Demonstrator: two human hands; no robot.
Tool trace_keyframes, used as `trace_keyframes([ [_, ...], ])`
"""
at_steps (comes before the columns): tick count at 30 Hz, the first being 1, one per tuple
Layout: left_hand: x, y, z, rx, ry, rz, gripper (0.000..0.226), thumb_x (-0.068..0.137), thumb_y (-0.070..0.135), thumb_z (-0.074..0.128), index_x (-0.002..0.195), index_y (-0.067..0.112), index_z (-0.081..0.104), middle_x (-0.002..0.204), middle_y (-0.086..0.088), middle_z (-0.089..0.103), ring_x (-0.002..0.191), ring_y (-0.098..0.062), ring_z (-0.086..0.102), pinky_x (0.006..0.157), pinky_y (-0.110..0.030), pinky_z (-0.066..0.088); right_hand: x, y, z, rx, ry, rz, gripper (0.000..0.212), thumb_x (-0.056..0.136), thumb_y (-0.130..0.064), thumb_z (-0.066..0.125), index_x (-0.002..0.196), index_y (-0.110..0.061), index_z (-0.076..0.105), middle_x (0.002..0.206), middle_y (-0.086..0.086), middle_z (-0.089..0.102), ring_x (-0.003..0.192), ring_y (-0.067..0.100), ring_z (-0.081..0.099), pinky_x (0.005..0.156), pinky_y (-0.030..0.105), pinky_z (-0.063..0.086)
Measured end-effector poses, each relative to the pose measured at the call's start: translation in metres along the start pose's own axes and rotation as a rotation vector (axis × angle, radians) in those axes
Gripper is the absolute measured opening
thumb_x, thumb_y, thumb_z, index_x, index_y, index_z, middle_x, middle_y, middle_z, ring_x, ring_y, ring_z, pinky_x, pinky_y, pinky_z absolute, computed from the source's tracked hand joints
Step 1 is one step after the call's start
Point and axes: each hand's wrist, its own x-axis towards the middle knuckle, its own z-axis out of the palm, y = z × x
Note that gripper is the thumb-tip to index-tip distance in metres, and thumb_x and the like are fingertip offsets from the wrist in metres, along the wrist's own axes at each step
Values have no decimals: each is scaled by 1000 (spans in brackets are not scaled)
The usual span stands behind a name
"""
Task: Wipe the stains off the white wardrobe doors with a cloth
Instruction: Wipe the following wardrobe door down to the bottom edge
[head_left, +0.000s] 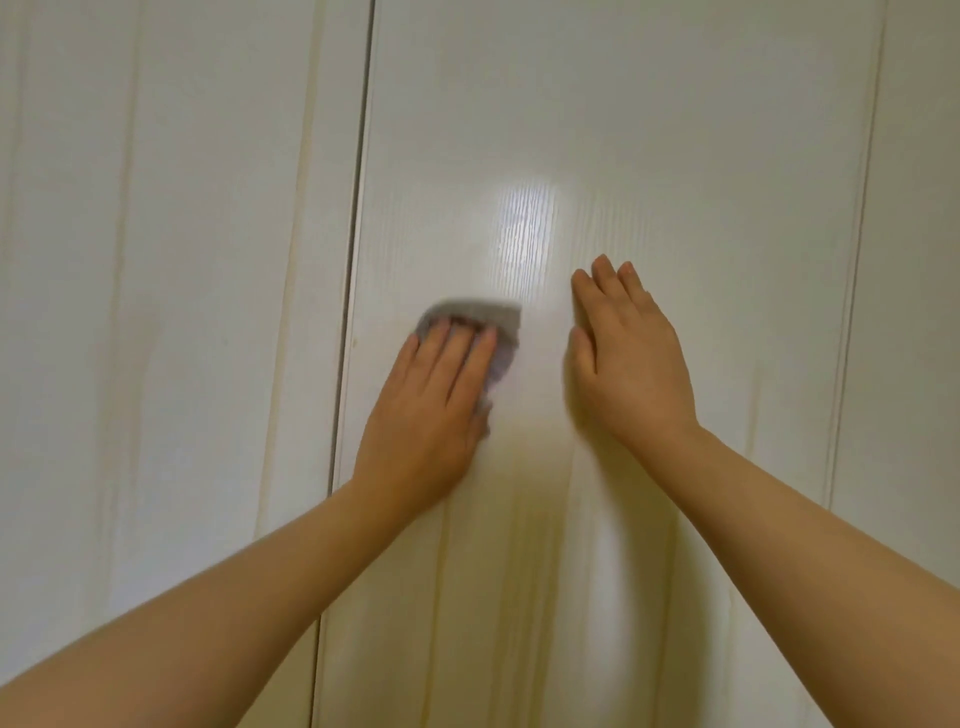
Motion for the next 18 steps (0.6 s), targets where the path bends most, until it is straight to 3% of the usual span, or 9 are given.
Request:
trace_keyframes([
  [4, -63, -2, -8, 47, -122, 174, 56, 87, 29, 42, 136, 3, 36, 133, -21, 53, 128, -35, 37, 112, -44, 21, 0, 0, 1, -33, -28, 3, 51, 98, -17, 36, 146, -10, 23, 155, 8, 16, 144, 24, 7, 114, 31, 3],
  [9, 18, -9, -2, 90, 5, -83, 56, 91, 27, 37, 136, -6, 41, 136, -27, 47, 128, -42, 42, 112, -44, 17, -2, 1, 2, -37, -27, -9, 52, 98, -19, 35, 147, -12, 20, 155, 6, 13, 144, 21, 5, 113, 28, 0],
  [12, -18, 4, 3, 39, -20, -30, 57, 91, 28, 36, 138, -4, 34, 136, -28, 46, 130, -39, 32, 115, -44, 12, -2, 4, 4, -25, -15, -19, 52, 98, -18, 35, 147, -12, 20, 155, 5, 13, 144, 20, 4, 112, 26, -2],
  [16, -47, 2, -6, 57, -129, 170, 55, 89, 28, 41, 133, -4, 38, 129, -26, 54, 126, -39, 38, 112, -46, 21, -2, 7, 2, -6, -31, -33, 50, 99, -17, 32, 147, -13, 18, 156, 4, 10, 144, 20, 2, 111, 24, -5],
  [18, -5, -11, -9, 85, -121, 87, 57, 90, 28, 38, 134, -8, 43, 130, -29, 51, 124, -43, 44, 111, -48, 24, -2, 8, 0, 1, -34, -52, 49, 99, -15, 31, 147, -12, 20, 155, 6, 12, 144, 21, 4, 112, 25, -2],
])
